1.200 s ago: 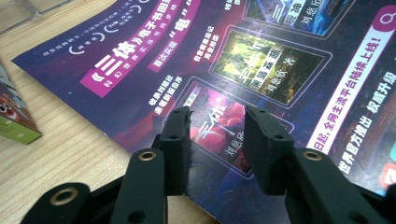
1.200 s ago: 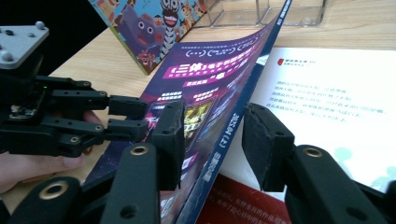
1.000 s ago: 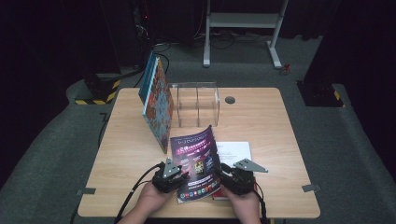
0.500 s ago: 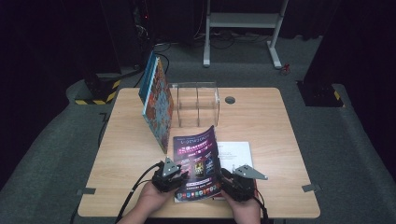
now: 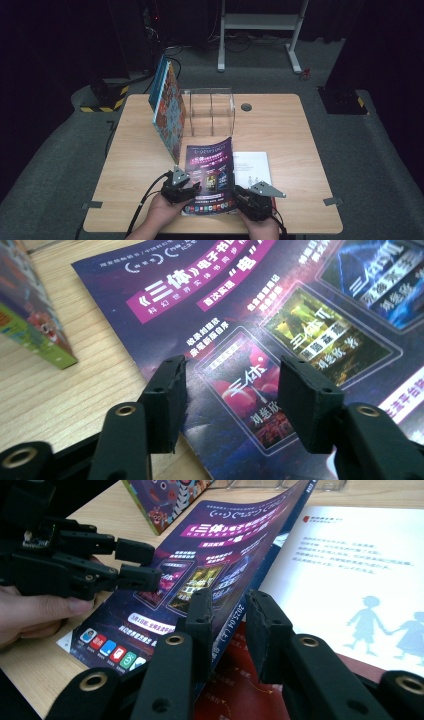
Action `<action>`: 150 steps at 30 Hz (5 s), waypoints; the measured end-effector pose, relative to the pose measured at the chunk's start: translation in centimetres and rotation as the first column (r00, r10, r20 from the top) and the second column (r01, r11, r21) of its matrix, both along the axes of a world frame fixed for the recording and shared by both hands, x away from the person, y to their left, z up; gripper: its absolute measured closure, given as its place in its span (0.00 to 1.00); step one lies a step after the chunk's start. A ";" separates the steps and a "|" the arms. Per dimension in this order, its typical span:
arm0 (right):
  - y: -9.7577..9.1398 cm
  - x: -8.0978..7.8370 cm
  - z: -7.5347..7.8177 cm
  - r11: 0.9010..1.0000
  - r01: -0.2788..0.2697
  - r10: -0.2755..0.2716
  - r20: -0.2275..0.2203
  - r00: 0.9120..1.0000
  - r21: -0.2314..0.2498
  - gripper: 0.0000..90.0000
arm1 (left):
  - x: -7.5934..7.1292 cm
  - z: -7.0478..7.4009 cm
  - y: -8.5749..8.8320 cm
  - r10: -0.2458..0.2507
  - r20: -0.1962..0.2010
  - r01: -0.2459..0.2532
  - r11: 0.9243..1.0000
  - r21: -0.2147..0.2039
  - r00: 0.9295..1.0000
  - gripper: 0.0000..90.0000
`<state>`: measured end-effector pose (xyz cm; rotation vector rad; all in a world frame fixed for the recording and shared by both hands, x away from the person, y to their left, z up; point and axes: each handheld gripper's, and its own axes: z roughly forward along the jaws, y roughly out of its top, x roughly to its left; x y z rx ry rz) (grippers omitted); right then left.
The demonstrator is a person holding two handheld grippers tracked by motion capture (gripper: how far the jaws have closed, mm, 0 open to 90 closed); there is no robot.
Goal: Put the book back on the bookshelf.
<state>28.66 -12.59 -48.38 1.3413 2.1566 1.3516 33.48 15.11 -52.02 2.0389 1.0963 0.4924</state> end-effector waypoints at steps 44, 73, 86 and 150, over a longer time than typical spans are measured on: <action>0.0 2.0 -0.3 0.999 0.036 -0.036 -0.060 0.998 0.010 0.55 | 0.3 -0.1 0.2 -0.066 0.012 0.066 0.997 0.038 0.998 0.45; 0.0 4.6 -0.4 0.999 0.047 -0.044 -0.115 0.992 0.026 0.74 | -0.6 -0.2 -0.1 -0.128 0.039 0.126 0.991 0.049 0.991 0.45; 0.3 3.8 0.2 0.999 -0.007 0.009 -0.037 0.999 0.041 0.83 | -0.6 -0.2 0.1 -0.123 0.032 0.122 0.992 0.035 0.992 0.43; 0.6 1.0 3.4 0.981 -0.124 0.117 0.060 0.991 0.148 0.94 | -1.1 0.0 1.1 -0.114 0.065 0.116 0.993 -0.019 0.991 0.43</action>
